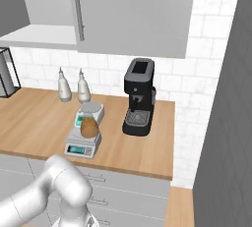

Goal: Pick the honey bottle and place it on the digital scale for weighing, and close the cabinet.

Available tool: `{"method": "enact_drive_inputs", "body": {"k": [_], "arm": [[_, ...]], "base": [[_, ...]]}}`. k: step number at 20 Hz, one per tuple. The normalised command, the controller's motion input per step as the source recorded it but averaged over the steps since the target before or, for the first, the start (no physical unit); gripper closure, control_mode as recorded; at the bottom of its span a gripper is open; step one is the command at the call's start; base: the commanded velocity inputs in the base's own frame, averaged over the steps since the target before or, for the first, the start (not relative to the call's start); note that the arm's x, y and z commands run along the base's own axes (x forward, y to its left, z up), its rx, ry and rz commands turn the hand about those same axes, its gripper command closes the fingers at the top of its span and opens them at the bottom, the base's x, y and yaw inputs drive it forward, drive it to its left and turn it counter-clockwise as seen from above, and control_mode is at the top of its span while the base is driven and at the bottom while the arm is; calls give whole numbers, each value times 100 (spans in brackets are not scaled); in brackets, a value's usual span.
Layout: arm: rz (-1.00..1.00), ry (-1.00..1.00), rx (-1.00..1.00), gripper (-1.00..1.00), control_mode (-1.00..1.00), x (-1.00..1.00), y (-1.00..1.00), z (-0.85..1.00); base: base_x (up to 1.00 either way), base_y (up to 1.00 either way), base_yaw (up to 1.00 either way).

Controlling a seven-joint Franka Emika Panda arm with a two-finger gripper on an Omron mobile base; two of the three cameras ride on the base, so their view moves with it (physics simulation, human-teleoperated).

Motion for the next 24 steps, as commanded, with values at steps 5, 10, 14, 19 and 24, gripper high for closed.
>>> {"method": "enact_drive_inputs", "body": {"k": [5,10,14,19,24], "arm": [[0,-14,8,-100,-100,45,-49,64],[3,-16,15,-100,-100,8,-97,91],[5,-9,21,-100,-100,5,-100,79],[10,21,23,-100,-100,84,-100,35],[18,26,20,-100,-100,91,-100,15]], "base": [[0,0,0],[0,0,0],[0,0,0],[0,0,0],[0,0,0]]}}
